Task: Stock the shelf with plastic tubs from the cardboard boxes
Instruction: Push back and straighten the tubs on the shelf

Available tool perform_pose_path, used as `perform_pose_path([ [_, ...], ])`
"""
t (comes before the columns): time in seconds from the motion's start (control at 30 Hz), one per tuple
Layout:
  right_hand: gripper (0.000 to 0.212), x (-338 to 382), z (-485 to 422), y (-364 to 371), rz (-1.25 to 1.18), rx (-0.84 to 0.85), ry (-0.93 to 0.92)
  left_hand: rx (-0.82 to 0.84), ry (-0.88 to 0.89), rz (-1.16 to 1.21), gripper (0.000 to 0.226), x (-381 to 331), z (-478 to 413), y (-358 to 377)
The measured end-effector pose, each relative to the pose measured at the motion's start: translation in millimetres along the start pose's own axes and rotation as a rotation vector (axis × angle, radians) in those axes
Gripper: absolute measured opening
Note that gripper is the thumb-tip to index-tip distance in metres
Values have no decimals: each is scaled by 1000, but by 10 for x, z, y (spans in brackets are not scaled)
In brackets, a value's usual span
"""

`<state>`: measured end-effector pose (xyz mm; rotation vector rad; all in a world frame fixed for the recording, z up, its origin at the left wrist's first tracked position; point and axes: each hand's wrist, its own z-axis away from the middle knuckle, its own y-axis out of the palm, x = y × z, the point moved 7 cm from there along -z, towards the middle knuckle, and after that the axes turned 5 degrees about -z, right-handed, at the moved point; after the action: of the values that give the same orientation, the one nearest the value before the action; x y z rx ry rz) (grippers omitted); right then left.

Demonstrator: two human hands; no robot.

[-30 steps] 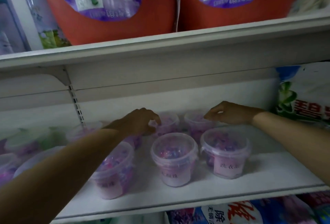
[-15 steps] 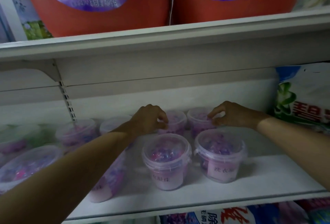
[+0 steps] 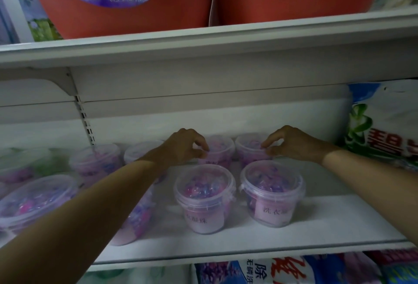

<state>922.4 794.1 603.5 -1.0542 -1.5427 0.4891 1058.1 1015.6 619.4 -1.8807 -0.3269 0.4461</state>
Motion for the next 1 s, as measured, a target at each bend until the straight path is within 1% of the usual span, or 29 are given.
perform_pose_path([
  [0.13,17,-12,-20,22,-7,-20,-3,30,7,92,15,65,39,-2],
  [0.33,18,69,18,22,64,10,7,57,-3,30,19,37,62,19],
  [0.43,28,164,78,21,165,79,33,59,-42,6,26,7,123,-10],
  [0.5,32,232,137,8,182,83,42,44,-59,46,26,-90,211,-81],
  [0.6,28,378,290,-5,150,70,26,43,-158,159,25,-245,424,-221],
  [0.67,26,508,439,-9,149,102,4,62,-222,253,22,-294,616,-299],
  [0.7,27,571,526,-12,161,133,-4,82,-226,279,22,-326,721,-332],
  [0.77,35,689,702,-15,184,217,-11,182,-217,239,37,-410,922,-356],
  [0.83,52,770,855,30,214,338,2,322,-198,114,52,-506,1082,-292],
  [0.87,61,795,909,70,237,397,3,362,-186,53,58,-555,1124,-258],
  [0.93,71,815,966,135,277,456,7,368,-161,-26,63,-638,1135,-223],
  [1.0,74,810,974,139,298,436,18,335,-148,-26,62,-692,1095,-216],
])
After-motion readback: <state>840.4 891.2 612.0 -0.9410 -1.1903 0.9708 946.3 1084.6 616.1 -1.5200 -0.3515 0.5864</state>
